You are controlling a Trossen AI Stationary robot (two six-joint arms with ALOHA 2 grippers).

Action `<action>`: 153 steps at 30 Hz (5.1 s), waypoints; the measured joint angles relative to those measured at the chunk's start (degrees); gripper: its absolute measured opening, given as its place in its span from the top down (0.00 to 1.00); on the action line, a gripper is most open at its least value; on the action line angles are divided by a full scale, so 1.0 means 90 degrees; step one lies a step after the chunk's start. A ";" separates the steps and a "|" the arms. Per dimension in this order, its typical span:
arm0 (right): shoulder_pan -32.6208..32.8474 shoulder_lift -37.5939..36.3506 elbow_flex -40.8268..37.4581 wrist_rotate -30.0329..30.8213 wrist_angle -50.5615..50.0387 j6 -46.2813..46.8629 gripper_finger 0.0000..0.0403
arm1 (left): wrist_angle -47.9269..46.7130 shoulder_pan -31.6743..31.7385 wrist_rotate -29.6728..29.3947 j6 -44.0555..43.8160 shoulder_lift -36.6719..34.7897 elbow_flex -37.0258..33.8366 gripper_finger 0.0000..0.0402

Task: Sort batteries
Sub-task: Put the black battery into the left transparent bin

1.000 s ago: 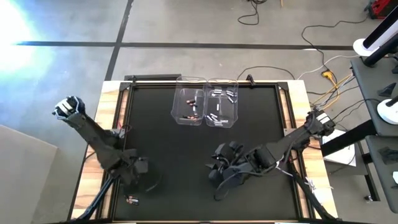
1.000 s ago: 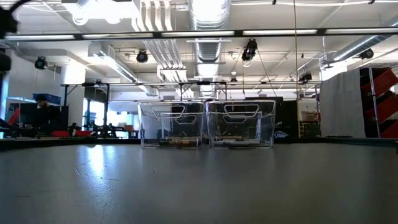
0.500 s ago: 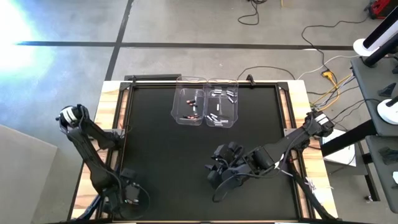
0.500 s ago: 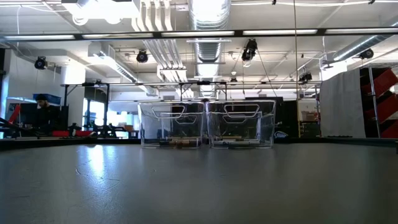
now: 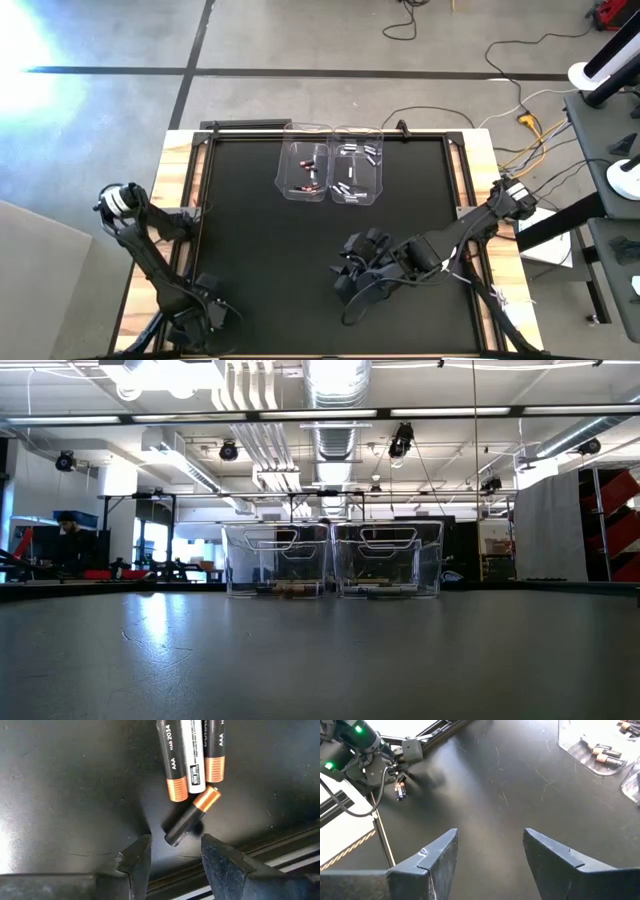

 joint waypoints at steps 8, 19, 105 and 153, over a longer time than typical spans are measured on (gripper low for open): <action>0.0029 0.0000 0.0000 -0.0020 -0.0002 0.0002 0.46 | 0.0041 -0.0022 -0.0167 -0.0206 0.0006 -0.0012 0.62; 0.0070 -0.0002 0.0000 -0.0025 -0.0004 0.0002 0.46 | 0.0053 -0.0035 -0.0470 -0.0026 -0.0001 0.0131 0.62; -0.2992 0.4070 -0.0823 -0.0934 0.7301 -0.4393 0.90 | -0.0898 0.2705 -0.6439 -0.1333 -0.5347 0.0512 0.97; -0.3016 0.4340 -0.0820 -0.1232 0.7245 -0.4207 0.97 | 0.0283 1.0869 -0.0805 0.6796 0.1458 0.3621 0.97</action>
